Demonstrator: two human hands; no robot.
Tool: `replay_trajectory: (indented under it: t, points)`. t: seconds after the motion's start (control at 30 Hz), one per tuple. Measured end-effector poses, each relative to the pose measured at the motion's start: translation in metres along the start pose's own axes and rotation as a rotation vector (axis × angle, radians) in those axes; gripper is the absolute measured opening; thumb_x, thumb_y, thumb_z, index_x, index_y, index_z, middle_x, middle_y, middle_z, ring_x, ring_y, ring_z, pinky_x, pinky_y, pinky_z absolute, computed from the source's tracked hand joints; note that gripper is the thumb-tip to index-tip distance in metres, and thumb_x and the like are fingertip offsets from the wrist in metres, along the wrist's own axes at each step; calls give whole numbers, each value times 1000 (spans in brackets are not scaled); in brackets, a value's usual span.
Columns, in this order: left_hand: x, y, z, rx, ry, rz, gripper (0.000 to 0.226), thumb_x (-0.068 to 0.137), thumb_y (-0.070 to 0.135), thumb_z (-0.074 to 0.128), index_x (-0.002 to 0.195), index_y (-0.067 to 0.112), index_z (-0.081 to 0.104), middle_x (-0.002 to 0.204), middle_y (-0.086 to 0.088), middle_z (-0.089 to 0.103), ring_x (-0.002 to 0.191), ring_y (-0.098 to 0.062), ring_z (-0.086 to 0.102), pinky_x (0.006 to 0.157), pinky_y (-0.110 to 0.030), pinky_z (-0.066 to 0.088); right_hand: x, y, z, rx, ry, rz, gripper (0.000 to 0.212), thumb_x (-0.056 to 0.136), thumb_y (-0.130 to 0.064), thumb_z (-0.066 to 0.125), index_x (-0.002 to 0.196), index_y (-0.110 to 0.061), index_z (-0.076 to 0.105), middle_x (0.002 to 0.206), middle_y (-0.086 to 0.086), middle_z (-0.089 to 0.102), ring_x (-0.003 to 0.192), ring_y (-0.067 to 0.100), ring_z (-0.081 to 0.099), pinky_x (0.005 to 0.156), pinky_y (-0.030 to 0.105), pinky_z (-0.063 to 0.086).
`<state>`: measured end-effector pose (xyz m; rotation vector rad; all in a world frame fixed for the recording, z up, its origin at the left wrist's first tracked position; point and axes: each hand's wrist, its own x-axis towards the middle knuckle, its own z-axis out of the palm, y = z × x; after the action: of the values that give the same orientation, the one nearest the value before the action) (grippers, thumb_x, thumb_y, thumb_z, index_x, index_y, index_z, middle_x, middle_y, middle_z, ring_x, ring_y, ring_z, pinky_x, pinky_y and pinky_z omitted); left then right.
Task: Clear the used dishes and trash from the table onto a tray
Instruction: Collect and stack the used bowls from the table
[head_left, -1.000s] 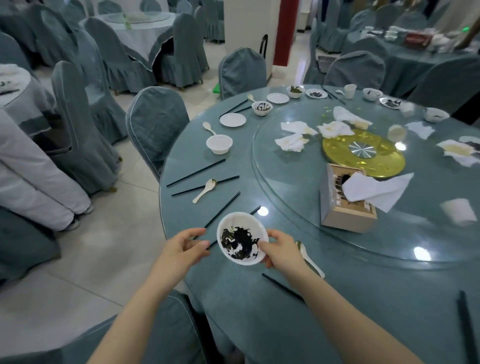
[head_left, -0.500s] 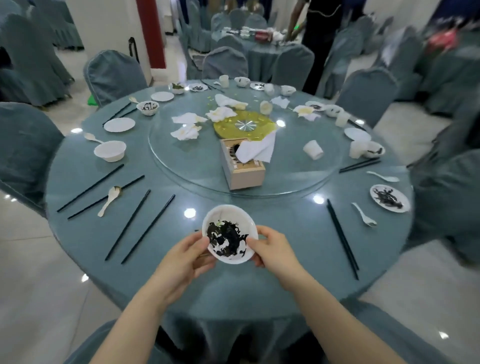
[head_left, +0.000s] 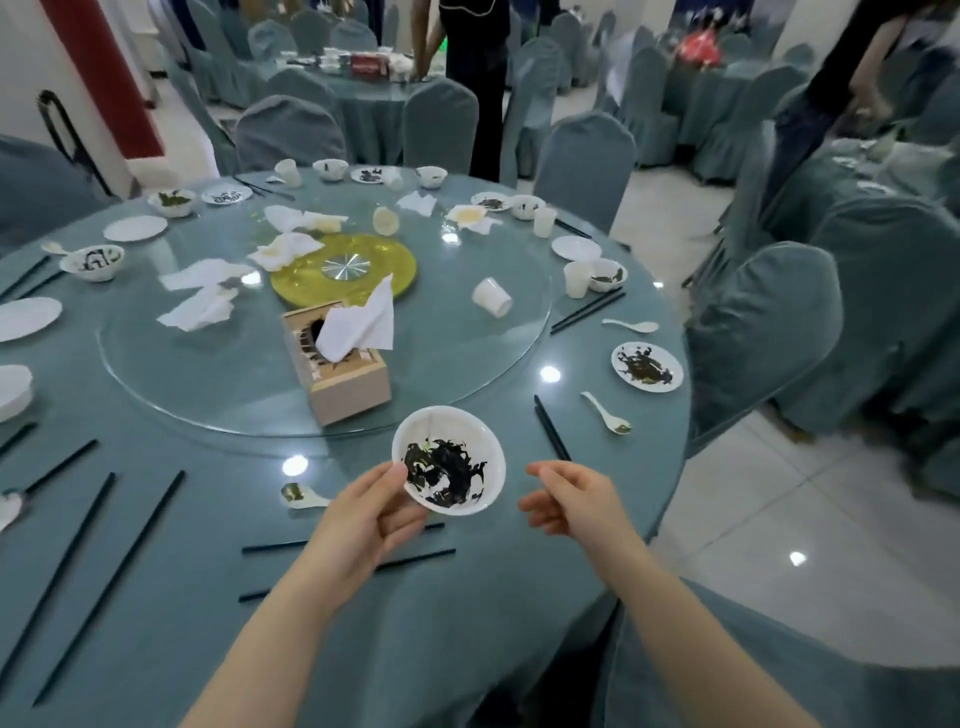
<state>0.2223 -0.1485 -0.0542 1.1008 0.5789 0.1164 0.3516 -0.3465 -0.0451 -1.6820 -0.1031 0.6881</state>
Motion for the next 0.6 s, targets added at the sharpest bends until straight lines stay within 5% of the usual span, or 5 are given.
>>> replay_trajectory:
  t: [0.33, 0.6]
  points:
    - [100, 35, 46, -43, 58, 21, 34, 90, 33, 55, 117, 13, 62, 109, -11, 71, 90, -23, 68, 90, -37, 54, 97, -38, -61, 9, 80, 36, 15, 95, -12, 52, 98, -12, 67, 72, 2, 72, 54, 11, 60, 50, 17, 45]
    - [64, 18, 62, -51, -53, -45, 25, 92, 31, 52, 108, 17, 65, 101, -4, 72, 87, -18, 71, 83, -39, 51, 22, 4, -89, 133, 219, 71, 18, 97, -12, 51, 97, -13, 69, 85, 4, 74, 72, 19, 68, 65, 26, 49]
